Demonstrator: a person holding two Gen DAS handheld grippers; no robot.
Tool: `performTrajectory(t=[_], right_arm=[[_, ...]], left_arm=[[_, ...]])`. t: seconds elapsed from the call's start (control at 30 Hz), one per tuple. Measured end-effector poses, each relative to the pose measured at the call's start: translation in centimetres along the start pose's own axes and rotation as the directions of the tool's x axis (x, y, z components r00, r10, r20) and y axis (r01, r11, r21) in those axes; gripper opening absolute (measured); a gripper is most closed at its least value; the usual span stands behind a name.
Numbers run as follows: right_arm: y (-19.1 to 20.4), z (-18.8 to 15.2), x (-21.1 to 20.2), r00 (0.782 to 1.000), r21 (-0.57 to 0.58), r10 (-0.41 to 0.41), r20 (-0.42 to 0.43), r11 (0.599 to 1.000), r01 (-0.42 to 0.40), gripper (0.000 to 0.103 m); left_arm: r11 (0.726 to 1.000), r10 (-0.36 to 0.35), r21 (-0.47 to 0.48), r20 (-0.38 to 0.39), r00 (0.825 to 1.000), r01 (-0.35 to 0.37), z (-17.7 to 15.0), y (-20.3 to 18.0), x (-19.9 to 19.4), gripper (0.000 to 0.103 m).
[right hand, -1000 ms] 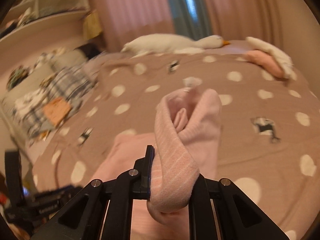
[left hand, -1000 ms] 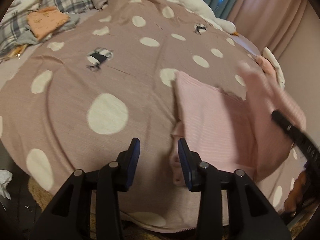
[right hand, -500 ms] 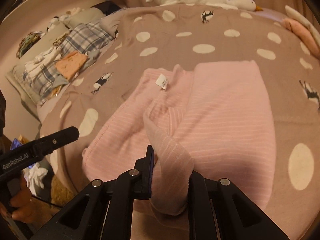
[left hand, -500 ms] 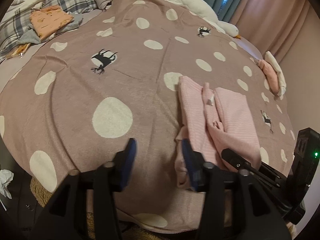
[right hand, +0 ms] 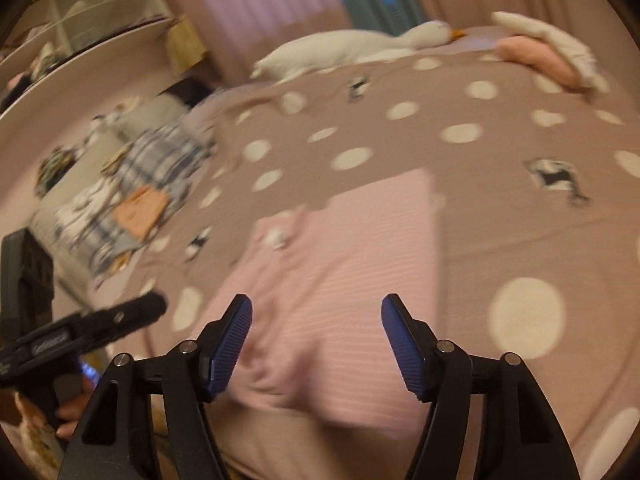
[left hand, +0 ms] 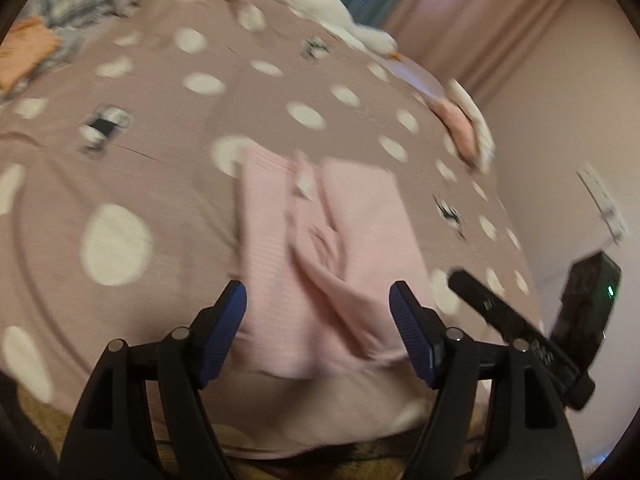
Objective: Fold small clothes
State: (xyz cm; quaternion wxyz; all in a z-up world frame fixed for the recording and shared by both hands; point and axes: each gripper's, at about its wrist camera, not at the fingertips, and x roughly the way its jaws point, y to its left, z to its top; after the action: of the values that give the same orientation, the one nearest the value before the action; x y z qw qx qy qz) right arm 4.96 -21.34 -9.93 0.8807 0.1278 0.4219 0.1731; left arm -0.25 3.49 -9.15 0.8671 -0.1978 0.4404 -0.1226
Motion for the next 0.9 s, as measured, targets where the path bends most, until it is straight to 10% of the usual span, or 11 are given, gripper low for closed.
performTrajectory(t=[0.3,0.4,0.53,0.9], right_arm=[[-2.3,-0.4,0.9,0.997,0.064,-0.067,-0.032,0.996,0.069,0.067],[-2.5,-0.7,1.3,0.996,0.057,-0.07,-0.05,0.996,0.072,0.067],[-2.9,-1.0,1.7,0.994,0.059,-0.079,-0.074,0.995,0.083,0.067],[-2.2,-1.3,2.0,0.993,0.026,-0.076,-0.094,0.997,0.079,0.067]], left_arm=[[0.996,-0.081,0.013,-0.162,0.983,0.084,-0.4,-1.9,7.0,0.072],[0.998,-0.05,0.024,-0.142,0.989,0.054,0.4,-2.0,8.3,0.057],[0.998,-0.052,0.016,-0.142,0.988,0.055,1.1,-1.4,9.5,0.012],[0.988,0.012,0.155,0.057,0.998,-0.02,2.6,-2.8,2.7,0.009]])
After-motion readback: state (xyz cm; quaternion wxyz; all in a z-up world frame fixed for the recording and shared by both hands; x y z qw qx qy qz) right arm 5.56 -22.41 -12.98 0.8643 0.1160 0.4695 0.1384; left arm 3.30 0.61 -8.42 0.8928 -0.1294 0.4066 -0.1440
